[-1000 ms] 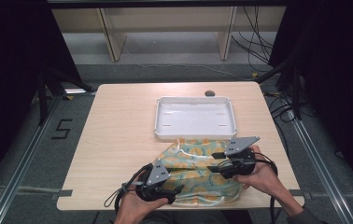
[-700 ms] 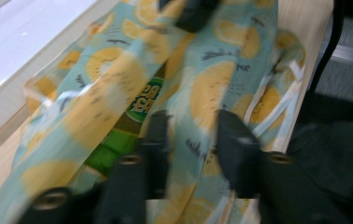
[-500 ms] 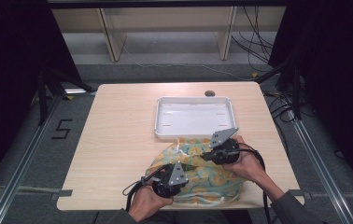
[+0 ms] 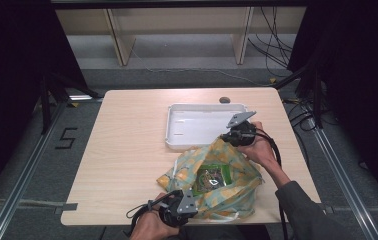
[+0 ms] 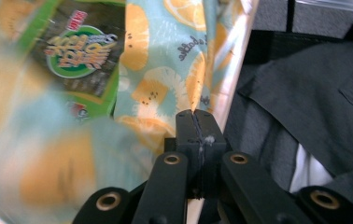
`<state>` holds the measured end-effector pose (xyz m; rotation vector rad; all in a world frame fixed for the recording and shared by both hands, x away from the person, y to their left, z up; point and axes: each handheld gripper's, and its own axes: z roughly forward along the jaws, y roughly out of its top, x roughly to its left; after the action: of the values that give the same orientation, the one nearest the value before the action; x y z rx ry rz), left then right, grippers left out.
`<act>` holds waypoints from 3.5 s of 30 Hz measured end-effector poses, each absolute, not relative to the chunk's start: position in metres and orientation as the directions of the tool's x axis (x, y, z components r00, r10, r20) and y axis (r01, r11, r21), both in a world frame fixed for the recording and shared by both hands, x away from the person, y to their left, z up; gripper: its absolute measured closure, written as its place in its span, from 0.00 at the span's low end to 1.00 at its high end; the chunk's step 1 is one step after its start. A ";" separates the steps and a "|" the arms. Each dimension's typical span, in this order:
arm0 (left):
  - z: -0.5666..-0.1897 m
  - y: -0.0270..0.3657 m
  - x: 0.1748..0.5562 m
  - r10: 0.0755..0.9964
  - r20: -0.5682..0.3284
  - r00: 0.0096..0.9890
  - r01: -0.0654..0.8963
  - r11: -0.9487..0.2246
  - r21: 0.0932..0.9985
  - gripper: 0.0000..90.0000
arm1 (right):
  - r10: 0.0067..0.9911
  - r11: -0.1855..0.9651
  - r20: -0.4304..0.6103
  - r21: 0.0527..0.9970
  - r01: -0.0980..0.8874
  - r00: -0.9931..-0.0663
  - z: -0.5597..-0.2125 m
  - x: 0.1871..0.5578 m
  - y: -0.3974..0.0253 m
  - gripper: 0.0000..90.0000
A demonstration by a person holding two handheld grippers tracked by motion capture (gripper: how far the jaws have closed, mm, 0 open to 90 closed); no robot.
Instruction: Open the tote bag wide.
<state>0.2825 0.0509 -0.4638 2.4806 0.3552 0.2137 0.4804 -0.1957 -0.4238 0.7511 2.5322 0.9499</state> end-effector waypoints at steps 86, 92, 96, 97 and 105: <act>-0.471 0.047 0.315 0.318 -0.035 0.947 0.269 -0.731 0.628 0.86 | 0.519 0.729 -0.095 0.568 0.382 -0.850 -0.452 0.441 -0.191 1.00; -0.476 0.045 0.305 0.268 -0.009 0.963 0.222 -0.775 0.592 1.00 | 0.569 0.715 -0.123 0.563 0.415 -0.813 -0.456 0.465 -0.202 1.00; -0.475 0.048 0.300 0.259 -0.007 0.966 0.214 -0.781 0.586 1.00 | 0.598 0.701 -0.144 0.572 0.427 -0.788 -0.459 0.475 -0.208 1.00; -0.475 0.048 0.299 0.272 -0.013 0.962 0.228 -0.777 0.586 1.00 | 0.604 0.698 -0.147 0.572 0.431 -0.784 -0.460 0.477 -0.208 1.00; -0.464 0.055 0.308 0.342 -0.036 0.939 0.282 -0.708 0.647 0.71 | 0.671 0.629 -0.101 0.602 0.492 -0.734 -0.455 0.477 -0.207 0.76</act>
<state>0.3076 0.0547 -0.4641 2.3998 0.4390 0.1127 0.4768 -0.2073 -0.4551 0.9351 2.5371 0.7999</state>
